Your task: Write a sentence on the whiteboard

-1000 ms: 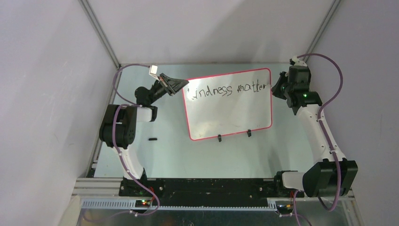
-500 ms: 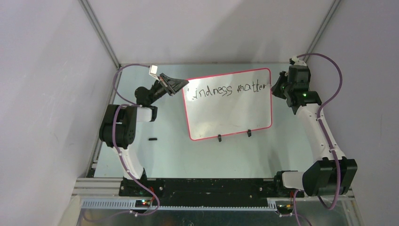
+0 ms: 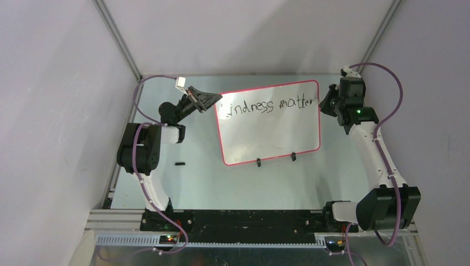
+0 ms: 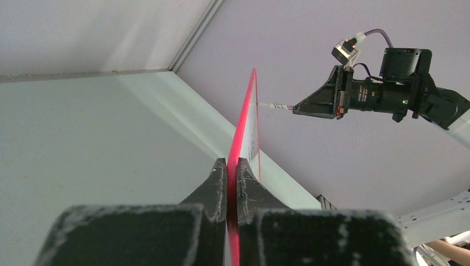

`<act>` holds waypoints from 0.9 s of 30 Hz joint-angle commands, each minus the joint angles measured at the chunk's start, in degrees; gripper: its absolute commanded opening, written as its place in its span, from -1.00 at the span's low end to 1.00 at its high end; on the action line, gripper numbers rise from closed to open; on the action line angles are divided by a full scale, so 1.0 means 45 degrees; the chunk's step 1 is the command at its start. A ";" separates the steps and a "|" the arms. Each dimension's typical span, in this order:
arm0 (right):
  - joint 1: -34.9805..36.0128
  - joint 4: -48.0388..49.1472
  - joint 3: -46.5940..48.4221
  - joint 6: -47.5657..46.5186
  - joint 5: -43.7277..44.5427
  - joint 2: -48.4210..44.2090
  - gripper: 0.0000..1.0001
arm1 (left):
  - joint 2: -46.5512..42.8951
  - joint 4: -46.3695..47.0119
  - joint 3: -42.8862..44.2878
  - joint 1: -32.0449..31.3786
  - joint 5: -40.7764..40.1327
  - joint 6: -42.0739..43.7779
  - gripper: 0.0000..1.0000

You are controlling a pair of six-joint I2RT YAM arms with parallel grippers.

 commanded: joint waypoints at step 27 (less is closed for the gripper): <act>-0.0066 -0.0839 0.0160 -0.0095 0.0433 -0.0218 -1.00 | -0.0294 0.0677 0.0132 0.0258 0.0198 0.0516 -0.99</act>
